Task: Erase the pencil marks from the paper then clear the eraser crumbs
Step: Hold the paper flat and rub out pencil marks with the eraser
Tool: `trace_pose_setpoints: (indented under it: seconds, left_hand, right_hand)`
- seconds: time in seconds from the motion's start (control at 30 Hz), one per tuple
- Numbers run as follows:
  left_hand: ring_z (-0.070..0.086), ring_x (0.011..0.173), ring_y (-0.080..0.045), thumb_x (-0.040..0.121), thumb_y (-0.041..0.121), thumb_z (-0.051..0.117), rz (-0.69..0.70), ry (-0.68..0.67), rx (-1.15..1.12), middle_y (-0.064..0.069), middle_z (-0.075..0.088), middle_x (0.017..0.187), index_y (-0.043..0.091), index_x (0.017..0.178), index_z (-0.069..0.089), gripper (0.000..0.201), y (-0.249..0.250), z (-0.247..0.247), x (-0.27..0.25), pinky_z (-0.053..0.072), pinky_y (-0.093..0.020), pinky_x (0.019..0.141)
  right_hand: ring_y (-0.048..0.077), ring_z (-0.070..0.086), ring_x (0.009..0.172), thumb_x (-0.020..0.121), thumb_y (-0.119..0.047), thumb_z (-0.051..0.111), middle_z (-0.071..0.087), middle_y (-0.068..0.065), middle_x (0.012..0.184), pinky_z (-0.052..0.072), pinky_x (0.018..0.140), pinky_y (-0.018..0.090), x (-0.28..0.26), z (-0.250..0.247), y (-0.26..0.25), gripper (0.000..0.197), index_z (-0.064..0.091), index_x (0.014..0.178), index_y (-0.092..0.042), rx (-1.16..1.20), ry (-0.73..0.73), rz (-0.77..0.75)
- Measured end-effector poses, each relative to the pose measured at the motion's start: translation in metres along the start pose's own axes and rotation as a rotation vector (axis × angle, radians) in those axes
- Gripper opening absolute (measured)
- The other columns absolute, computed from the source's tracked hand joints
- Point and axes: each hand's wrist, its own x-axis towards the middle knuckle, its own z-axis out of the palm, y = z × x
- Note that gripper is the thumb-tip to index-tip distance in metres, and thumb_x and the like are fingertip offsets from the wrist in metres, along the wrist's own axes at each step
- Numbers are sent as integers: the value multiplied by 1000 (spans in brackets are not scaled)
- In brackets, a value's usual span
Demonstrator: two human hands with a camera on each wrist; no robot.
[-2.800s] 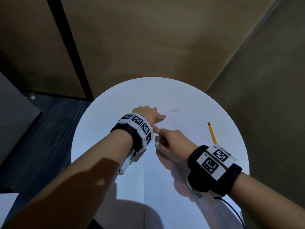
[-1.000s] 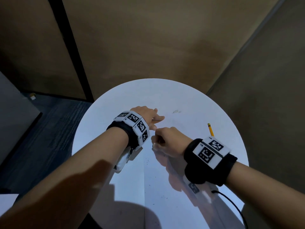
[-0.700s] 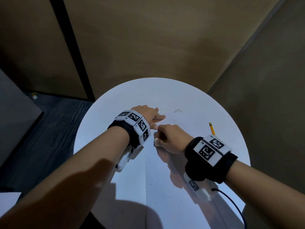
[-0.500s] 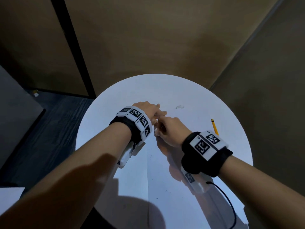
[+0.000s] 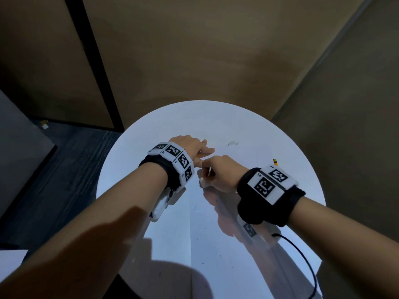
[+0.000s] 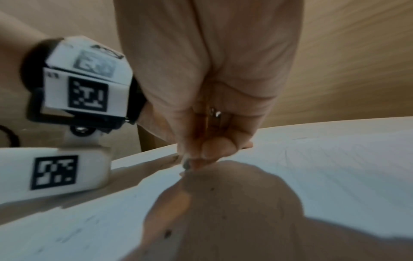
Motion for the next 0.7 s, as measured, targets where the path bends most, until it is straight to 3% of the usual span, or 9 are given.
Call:
trace_pose_setpoints:
  seconds: [0.07, 0.13, 0.2, 0.27, 0.37, 0.47, 0.6, 0.7]
  left_hand:
    - [53, 118, -24, 99, 39, 44, -17, 9, 9, 3, 50, 139, 44, 141, 37, 44, 1, 1, 0, 44, -31, 90]
    - [49, 124, -23, 98, 34, 48, -7, 3, 1, 6, 43, 146, 44, 142, 36, 47, 0, 1, 1, 42, -30, 92]
    - [45, 128, -22, 97, 38, 51, 3, -14, 1, 8, 35, 151, 43, 142, 35, 48, 0, -1, -1, 41, -30, 94]
    - [45, 128, -23, 95, 42, 51, 4, -22, 9, 8, 38, 149, 44, 142, 35, 49, 1, -3, -2, 41, -31, 94]
    - [51, 121, -25, 97, 36, 47, -35, -20, 1, 2, 49, 141, 44, 142, 37, 47, 1, 0, 1, 44, -33, 93]
    - [44, 129, -25, 99, 39, 43, -24, -26, -17, 3, 39, 149, 45, 142, 35, 44, 2, -1, 0, 39, -32, 96]
    - [43, 129, -23, 96, 40, 48, -6, -23, -13, 5, 37, 150, 43, 142, 35, 48, 2, -3, -2, 40, -30, 93]
    - [47, 125, -26, 99, 46, 36, -63, -21, -18, -1, 44, 145, 38, 144, 36, 45, 2, 0, 1, 40, -32, 92]
  right_hand:
    - [24, 58, 94, 90, -8, 53, 64, 9, 104, 41, 73, 25, 4, 3, -1, 22, 57, 111, -7, 70, 110, 9]
    - [22, 57, 95, 92, -8, 49, 64, 10, 105, 35, 69, 23, 0, 11, 0, 12, 56, 101, -8, 74, 150, 10]
    - [16, 51, 87, 92, -10, 49, 63, 6, 99, 32, 67, 20, -5, 13, 1, 7, 56, 95, -11, 30, 79, 0]
    - [14, 48, 84, 91, -11, 55, 61, 5, 96, 33, 69, 20, -5, 6, -1, 11, 60, 99, -8, 7, 21, -4]
    - [20, 55, 93, 89, -11, 57, 63, 8, 101, 34, 70, 21, 4, 4, -3, 20, 59, 108, -5, 58, 86, -3]
    - [25, 57, 97, 91, -10, 51, 64, 11, 103, 36, 71, 24, 0, 14, -3, 9, 56, 98, -7, 47, 131, -12]
    - [17, 51, 86, 89, -14, 59, 60, 3, 93, 35, 72, 21, -5, 6, -5, 17, 59, 104, -6, -19, -31, -33]
    - [23, 56, 100, 89, -13, 59, 63, 11, 109, 36, 73, 22, 7, 5, -7, 24, 59, 111, -3, 52, 90, -27]
